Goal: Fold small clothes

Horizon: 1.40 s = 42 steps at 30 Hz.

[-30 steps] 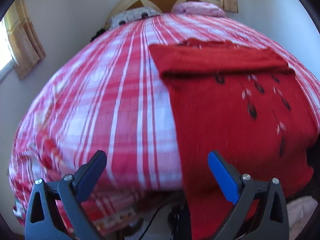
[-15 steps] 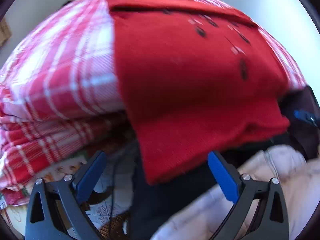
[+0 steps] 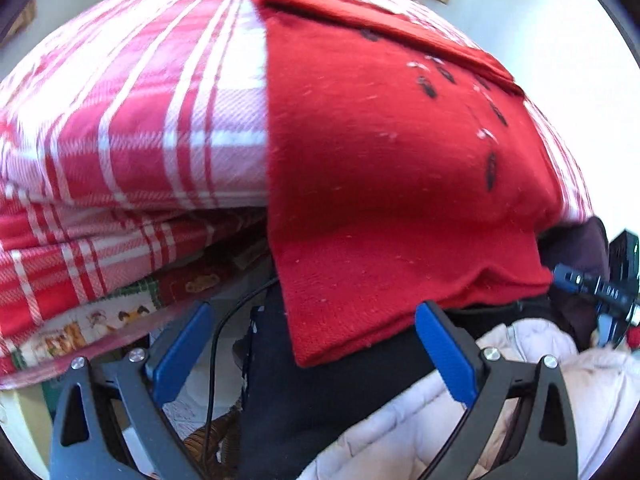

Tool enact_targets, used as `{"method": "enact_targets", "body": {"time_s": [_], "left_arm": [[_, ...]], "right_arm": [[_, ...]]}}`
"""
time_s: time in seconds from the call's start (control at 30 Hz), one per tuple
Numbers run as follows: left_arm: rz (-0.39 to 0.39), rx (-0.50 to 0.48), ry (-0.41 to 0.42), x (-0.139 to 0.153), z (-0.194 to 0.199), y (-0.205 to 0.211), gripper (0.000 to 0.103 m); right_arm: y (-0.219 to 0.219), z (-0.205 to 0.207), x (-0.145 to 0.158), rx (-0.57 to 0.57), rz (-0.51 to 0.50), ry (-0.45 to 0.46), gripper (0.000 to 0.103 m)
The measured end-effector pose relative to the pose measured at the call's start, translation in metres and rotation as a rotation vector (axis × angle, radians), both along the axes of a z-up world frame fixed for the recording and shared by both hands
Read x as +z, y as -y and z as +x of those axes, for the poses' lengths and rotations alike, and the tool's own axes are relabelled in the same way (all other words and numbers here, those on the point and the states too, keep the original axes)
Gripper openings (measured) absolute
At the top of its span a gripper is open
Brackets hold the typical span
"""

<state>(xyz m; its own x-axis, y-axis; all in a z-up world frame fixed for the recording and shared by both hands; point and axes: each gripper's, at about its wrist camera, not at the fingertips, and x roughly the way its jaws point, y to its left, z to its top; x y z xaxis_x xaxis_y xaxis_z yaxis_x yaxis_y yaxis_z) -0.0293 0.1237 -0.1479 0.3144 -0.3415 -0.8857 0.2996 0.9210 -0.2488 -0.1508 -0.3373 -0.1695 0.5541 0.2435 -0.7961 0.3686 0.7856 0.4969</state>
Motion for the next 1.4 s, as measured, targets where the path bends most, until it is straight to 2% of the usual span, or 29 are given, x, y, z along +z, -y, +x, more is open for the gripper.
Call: {"method": "enact_targets", "body": {"time_s": [0.13, 0.2, 0.23, 0.3, 0.37, 0.4, 0.43, 0.47, 0.57, 0.67, 0.77, 0.93, 1.03, 1.13, 1.23, 1.3, 1.33, 1.37, 1.4], "left_arm": [[-0.020, 0.029, -0.073, -0.018, 0.002, 0.004, 0.098], [-0.048, 0.027, -0.107, -0.025, 0.002, 0.005, 0.087], [-0.072, 0.022, -0.119, -0.027, 0.001, 0.006, 0.084], [-0.107, 0.010, -0.126, -0.027, -0.001, 0.009, 0.066], [-0.136, -0.008, -0.116, -0.025, -0.004, 0.013, 0.054], [-0.133, -0.015, -0.102, -0.023, -0.006, 0.015, 0.042], [-0.141, -0.031, -0.085, -0.019, -0.009, 0.018, 0.036], [-0.147, -0.040, -0.076, -0.017, -0.008, 0.024, 0.021], [-0.139, -0.071, -0.061, -0.011, -0.013, 0.029, 0.016], [-0.139, -0.084, -0.049, 0.002, -0.016, 0.033, 0.016], [-0.174, -0.095, -0.026, 0.022, -0.007, 0.030, 0.016], [-0.267, -0.089, 0.035, 0.073, 0.015, 0.017, 0.016], [-0.266, -0.058, 0.108, 0.099, 0.043, 0.018, 0.016], [-0.242, 0.010, 0.126, 0.101, 0.084, 0.017, 0.016], [-0.224, 0.059, 0.088, 0.081, 0.124, 0.017, 0.017], [-0.208, 0.068, 0.068, 0.069, 0.145, 0.019, 0.025], [-0.175, 0.080, 0.074, 0.065, 0.152, 0.020, 0.027], [-0.136, 0.092, 0.088, 0.064, 0.156, 0.021, 0.038], [-0.096, 0.105, 0.107, 0.063, 0.159, 0.021, 0.057]], "right_arm": [[-0.007, 0.005, -0.012, 0.038, 0.041, -0.024, 0.061], [-0.014, 0.009, -0.014, 0.073, 0.038, -0.023, 0.059], [-0.016, 0.009, -0.013, 0.076, 0.028, -0.021, 0.054], [-0.016, 0.010, -0.010, 0.082, 0.022, -0.007, 0.043], [-0.016, 0.010, -0.007, 0.095, 0.020, 0.010, 0.021], [-0.018, 0.011, -0.003, 0.114, 0.012, 0.019, 0.018], [-0.022, 0.012, 0.000, 0.126, 0.000, 0.023, 0.016], [-0.024, 0.013, 0.003, 0.135, -0.013, 0.025, 0.015], [-0.027, 0.013, 0.006, 0.146, 0.012, 0.036, 0.013], [-0.016, 0.006, 0.019, 0.110, 0.113, 0.109, 0.013], [-0.003, 0.000, 0.047, 0.080, 0.194, 0.219, 0.013], [0.005, 0.015, 0.088, 0.091, 0.222, 0.332, 0.013], [0.013, 0.042, 0.116, 0.106, 0.197, 0.397, 0.013], [0.026, 0.082, 0.127, 0.086, 0.179, 0.419, 0.013], [0.041, 0.121, 0.113, 0.054, 0.198, 0.421, 0.013], [0.043, 0.144, 0.100, 0.038, 0.166, 0.404, 0.016], [0.046, 0.152, 0.095, 0.030, 0.156, 0.389, 0.016], [0.050, 0.159, 0.088, 0.015, 0.147, 0.369, 0.016], [0.051, 0.168, 0.077, 0.005, 0.148, 0.343, 0.018]]}}
